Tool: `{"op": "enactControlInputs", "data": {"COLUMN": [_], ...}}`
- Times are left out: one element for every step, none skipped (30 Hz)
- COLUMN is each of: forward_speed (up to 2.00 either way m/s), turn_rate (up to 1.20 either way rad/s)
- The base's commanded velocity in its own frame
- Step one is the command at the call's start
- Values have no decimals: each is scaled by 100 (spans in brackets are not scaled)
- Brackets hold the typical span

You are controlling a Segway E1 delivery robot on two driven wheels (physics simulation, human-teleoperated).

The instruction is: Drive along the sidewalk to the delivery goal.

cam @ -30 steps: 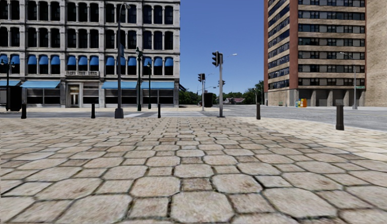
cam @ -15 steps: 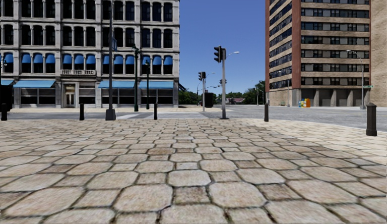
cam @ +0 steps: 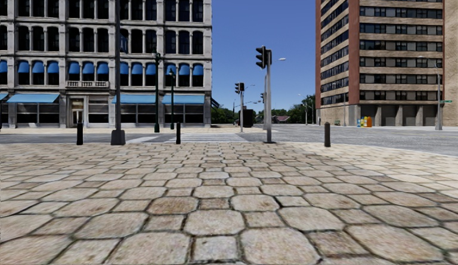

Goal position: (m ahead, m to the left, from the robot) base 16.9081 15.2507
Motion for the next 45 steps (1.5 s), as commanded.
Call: {"op": "enactControlInputs", "data": {"forward_speed": [200, 200, 200, 200, 200, 200, 200, 200, 200, 200, 200, 200, 200, 200, 200, 200, 200, 200, 200, 200, 200, 200, 200, 200, 200, 200, 200, 200, 200, 200, 200, 200, 200, 200, 200, 200, 200, 200, 200, 200, 200, 200, 200, 200, 200], "turn_rate": [0, 0, 0, 0, 0, 0, 0, 0, 0, 0, 0, 0, 0, 0, 0, 0, 0, 0, 0, 0, 0, 0, 0, 0, 0, 4, 9, 13, 16, 16, 20, 24, 26, 26, 26, 27, 27, 28, 28, 28, 29, 29, 29, 29, 29]}}
